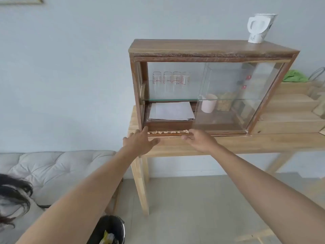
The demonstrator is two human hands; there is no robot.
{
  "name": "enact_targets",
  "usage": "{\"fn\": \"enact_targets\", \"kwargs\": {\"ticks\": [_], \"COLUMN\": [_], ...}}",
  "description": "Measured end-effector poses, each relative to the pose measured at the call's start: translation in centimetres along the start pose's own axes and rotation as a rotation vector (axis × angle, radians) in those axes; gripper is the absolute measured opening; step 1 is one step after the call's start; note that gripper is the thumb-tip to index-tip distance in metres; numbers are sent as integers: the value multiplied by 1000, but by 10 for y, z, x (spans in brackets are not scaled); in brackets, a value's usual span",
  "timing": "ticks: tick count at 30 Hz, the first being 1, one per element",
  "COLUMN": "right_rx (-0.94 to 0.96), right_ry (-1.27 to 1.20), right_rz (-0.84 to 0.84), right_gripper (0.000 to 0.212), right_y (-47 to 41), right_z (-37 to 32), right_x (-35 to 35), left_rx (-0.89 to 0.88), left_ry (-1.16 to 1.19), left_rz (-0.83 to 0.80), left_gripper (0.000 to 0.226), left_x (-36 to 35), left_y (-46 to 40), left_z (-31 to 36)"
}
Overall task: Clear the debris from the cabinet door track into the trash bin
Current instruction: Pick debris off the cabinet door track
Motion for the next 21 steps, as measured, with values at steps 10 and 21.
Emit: {"fn": "enact_targets", "kwargs": {"ticks": [10, 21], "right_rx": [-62, -145], "right_ry": [181, 202], "right_rz": [229, 335], "right_gripper": [34, 39], "right_y": [-51, -65], "right_z": [15, 24], "right_x": [-14, -15], "left_rx": [181, 179], "left_ry": [87, 191], "left_rz": [168, 104], "left_gripper": [38, 33], "left_x": [-31, -28], "left_y": [-62, -91], "left_z": [-20, -9]}}
Point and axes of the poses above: each hand's wrist, its own y-axis away from the middle knuckle, its own x-axis out of the back of the hand, z = x × y, the point moved 9 cm from there along -y, towards the middle knuckle, and after that the axes turned 5 degrees about -y, right-handed, at the moved point
